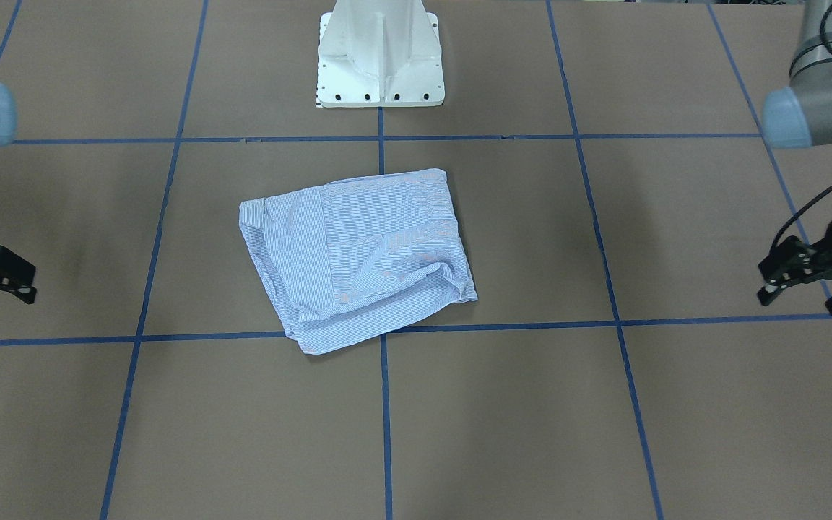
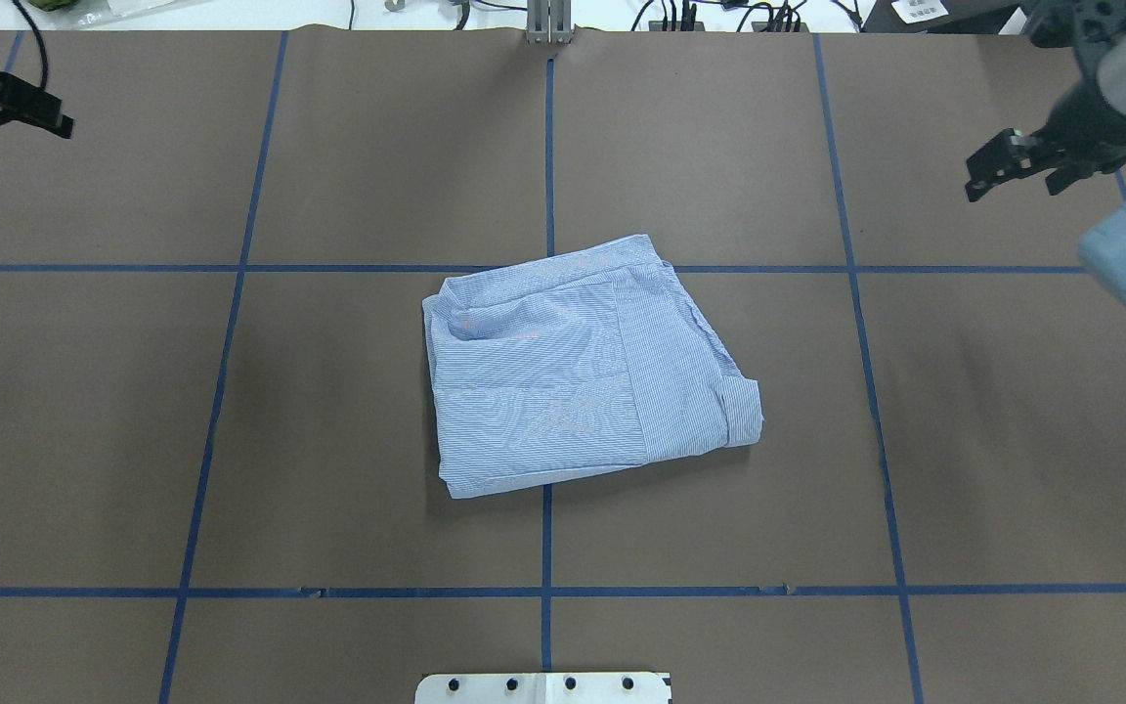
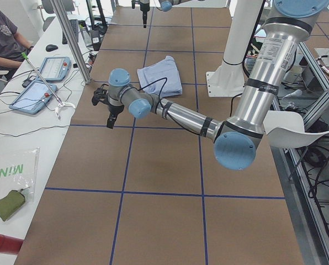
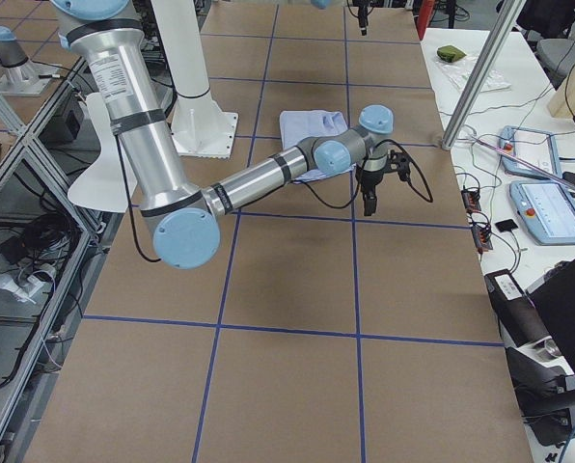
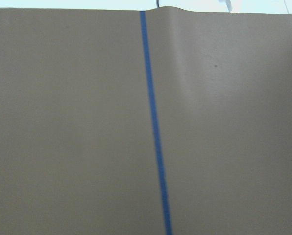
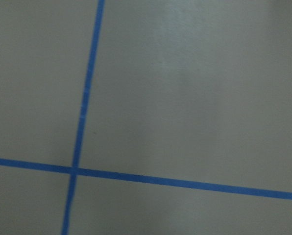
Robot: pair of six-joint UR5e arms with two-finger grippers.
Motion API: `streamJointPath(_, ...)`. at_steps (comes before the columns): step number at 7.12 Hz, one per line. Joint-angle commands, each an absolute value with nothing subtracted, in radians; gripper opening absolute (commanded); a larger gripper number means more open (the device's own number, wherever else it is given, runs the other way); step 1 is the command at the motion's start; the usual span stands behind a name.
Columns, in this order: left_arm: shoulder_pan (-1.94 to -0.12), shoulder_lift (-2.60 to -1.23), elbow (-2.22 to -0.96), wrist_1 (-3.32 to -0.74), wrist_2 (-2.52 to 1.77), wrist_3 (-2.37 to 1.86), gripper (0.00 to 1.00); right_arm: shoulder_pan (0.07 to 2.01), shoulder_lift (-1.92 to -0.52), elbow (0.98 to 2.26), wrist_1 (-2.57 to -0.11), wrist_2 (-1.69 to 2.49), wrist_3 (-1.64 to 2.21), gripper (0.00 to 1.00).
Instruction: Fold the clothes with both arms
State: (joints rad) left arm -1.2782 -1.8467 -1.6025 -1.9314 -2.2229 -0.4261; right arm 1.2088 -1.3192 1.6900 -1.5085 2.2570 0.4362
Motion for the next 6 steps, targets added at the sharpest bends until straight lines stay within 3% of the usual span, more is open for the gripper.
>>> streamJointPath(1, -1.435, -1.755, -1.605, -1.866, -2.272, -0.063, 0.99, 1.389, -1.478, 1.694, -1.514, 2.341, 0.121, 1.00)
streamJointPath(3, -1.528, -1.640, -1.639, -1.858, -2.310, -0.021, 0.99, 1.495, -1.599, 1.684, -1.520, 2.355, -0.018, 1.00)
streamJointPath(6, -1.520, -1.591, -1.629, -1.861, -2.303, -0.084, 0.99, 1.548, -1.655, 1.678, -1.506, 2.356, -0.017, 1.00)
